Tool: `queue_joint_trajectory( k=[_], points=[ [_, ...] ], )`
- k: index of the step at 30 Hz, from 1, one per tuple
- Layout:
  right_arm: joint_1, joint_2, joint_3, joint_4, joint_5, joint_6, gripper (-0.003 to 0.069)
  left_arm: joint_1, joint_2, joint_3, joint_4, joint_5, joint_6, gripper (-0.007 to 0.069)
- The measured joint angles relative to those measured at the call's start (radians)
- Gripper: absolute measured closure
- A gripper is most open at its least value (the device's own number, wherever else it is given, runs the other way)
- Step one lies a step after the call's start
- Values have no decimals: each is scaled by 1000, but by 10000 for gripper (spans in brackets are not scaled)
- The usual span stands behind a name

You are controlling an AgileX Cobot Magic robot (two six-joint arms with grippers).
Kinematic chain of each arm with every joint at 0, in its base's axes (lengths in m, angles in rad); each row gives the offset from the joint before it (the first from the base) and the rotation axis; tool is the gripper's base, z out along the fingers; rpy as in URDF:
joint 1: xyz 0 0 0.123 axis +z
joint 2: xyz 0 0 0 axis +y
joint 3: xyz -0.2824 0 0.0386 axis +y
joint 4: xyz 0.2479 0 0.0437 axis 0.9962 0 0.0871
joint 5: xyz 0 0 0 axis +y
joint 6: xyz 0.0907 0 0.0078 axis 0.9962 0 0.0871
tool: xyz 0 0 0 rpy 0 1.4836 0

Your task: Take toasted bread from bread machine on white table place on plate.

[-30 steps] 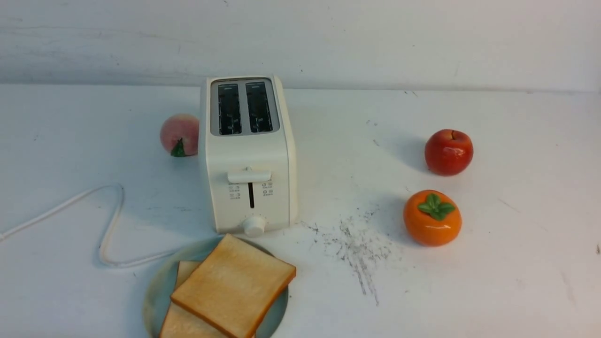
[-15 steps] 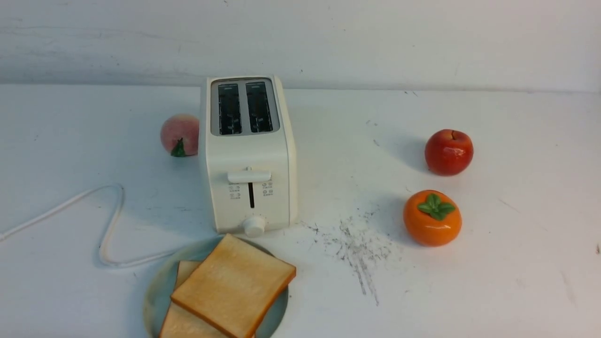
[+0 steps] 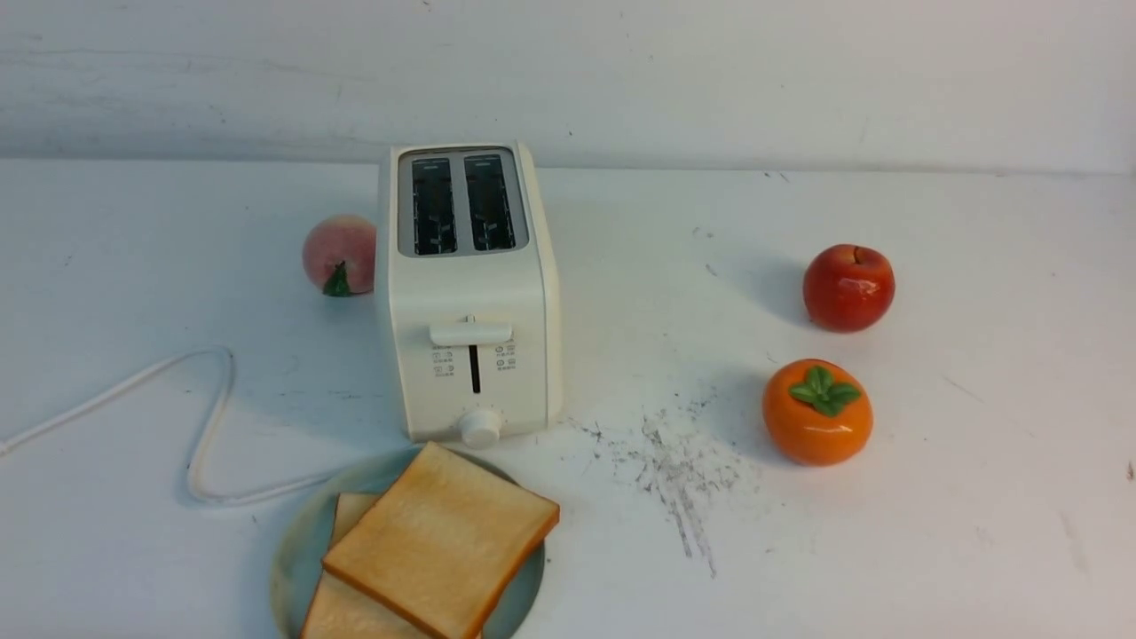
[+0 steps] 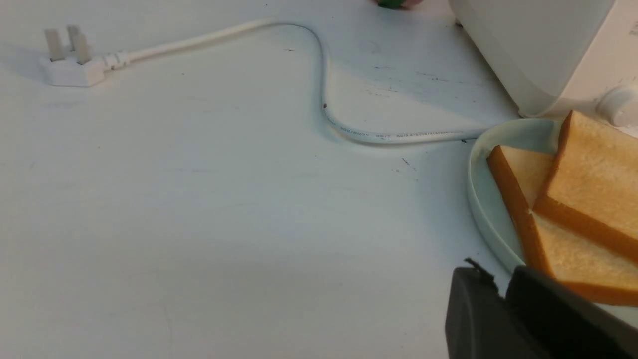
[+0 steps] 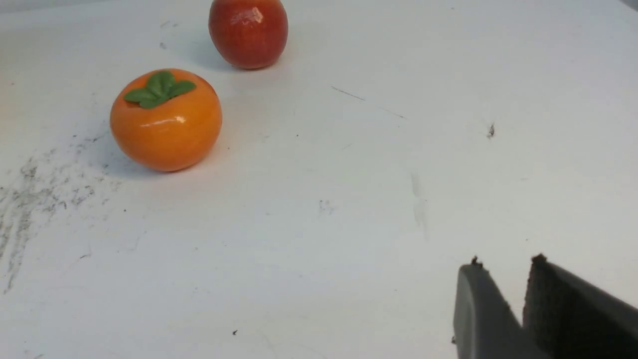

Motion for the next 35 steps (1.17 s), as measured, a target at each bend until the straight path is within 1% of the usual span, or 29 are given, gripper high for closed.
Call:
queue_joint_trajectory(
  k=[35],
  points=[
    [0, 0, -1, -5, 3, 0, 468, 0, 0, 0, 0, 0, 0, 515]
  ],
)
